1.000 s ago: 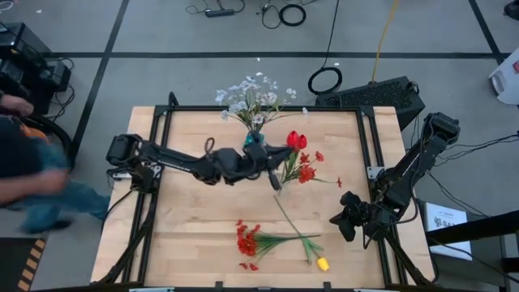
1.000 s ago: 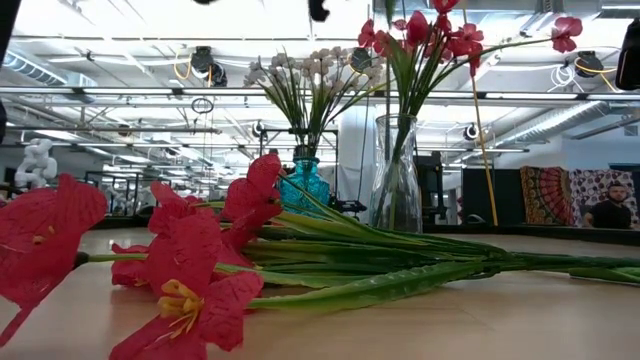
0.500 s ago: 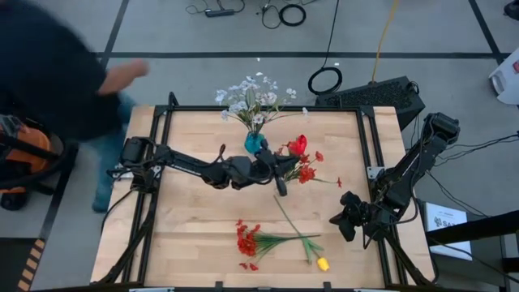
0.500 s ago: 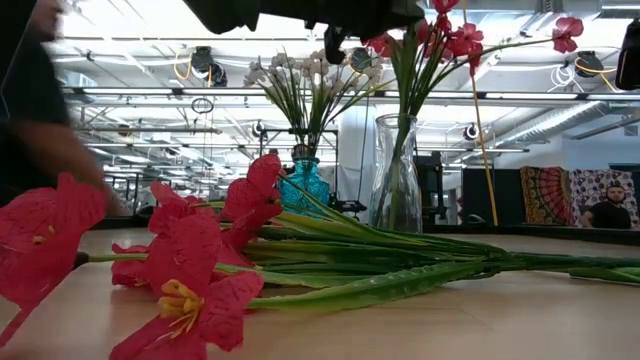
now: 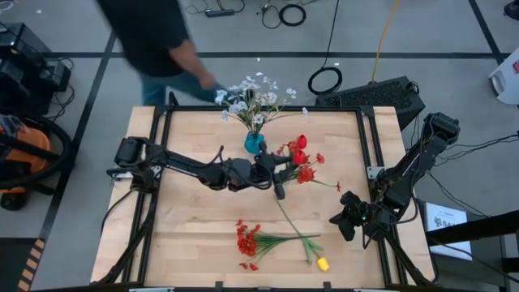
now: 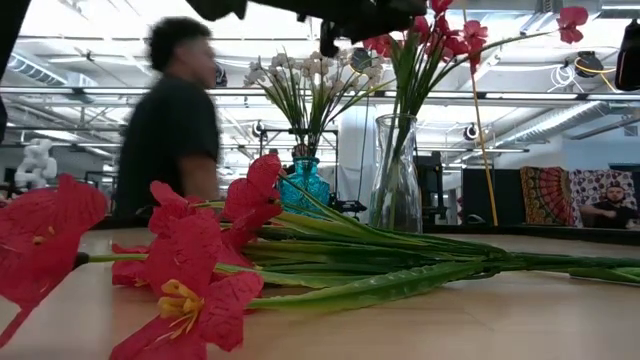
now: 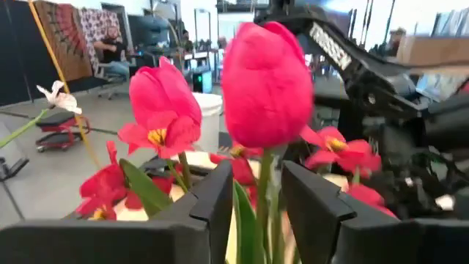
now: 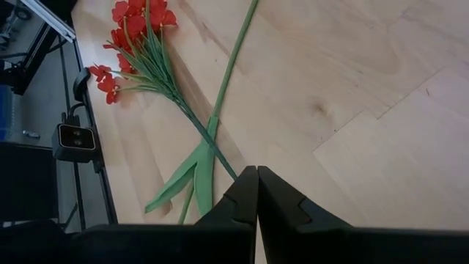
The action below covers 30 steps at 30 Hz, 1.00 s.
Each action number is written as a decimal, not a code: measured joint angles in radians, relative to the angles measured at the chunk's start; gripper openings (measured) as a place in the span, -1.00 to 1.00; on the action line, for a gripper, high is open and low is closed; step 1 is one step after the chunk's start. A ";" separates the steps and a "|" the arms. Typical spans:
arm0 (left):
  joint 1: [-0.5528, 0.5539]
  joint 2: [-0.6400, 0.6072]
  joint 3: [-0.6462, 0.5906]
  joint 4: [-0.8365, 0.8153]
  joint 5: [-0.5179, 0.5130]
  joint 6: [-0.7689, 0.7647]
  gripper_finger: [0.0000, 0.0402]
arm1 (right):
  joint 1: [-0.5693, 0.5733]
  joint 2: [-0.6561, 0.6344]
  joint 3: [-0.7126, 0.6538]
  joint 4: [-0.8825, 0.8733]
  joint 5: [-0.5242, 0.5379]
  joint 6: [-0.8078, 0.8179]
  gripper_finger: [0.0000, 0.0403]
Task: Sort flowers into vase by color
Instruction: Put the red tulip into the transparent vase, then put the orange flowers into the transparent vase
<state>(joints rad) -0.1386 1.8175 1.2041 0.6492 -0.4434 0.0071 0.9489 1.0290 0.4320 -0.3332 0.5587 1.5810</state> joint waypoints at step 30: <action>-0.053 -0.264 0.001 -1.032 -0.128 -0.798 -0.38 | -0.008 0.056 0.000 -0.009 0.044 0.004 -1.00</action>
<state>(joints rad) -0.1913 1.5539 1.2049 -0.3829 -0.5711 -0.7909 0.9413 1.0855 0.4320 -0.3426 0.6029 1.5850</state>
